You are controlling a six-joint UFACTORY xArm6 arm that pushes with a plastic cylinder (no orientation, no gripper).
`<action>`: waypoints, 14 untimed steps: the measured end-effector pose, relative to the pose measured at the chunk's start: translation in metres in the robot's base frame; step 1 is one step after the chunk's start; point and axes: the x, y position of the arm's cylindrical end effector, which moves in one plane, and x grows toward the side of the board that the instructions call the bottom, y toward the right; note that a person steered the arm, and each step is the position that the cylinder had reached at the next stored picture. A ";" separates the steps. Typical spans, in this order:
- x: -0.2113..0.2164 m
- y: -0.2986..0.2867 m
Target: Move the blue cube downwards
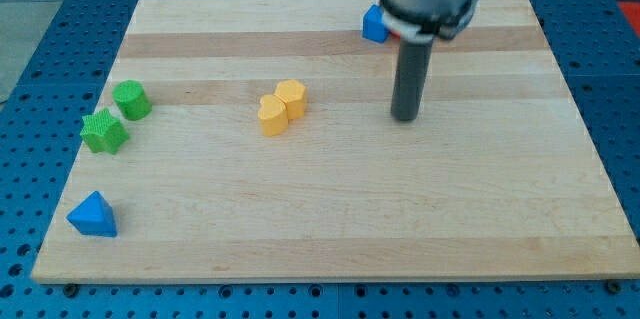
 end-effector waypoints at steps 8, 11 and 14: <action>-0.119 -0.017; 0.008 -0.023; 0.030 -0.034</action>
